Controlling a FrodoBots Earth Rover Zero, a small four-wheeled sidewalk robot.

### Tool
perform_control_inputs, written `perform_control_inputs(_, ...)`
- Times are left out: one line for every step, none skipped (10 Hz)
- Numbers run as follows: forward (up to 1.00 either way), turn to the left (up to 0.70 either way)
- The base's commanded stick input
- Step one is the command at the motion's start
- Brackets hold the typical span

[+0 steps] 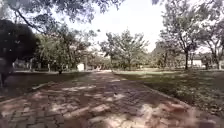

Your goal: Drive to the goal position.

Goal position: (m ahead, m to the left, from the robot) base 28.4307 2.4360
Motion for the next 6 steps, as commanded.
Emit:
perform_control_inputs(0.70,0.17)
perform_control_inputs(0.70,0.00)
perform_control_inputs(0.70,0.00)
perform_control_inputs(0.70,0.00)
perform_control_inputs(0.70,0.00)
perform_control_inputs(0.70,0.04)
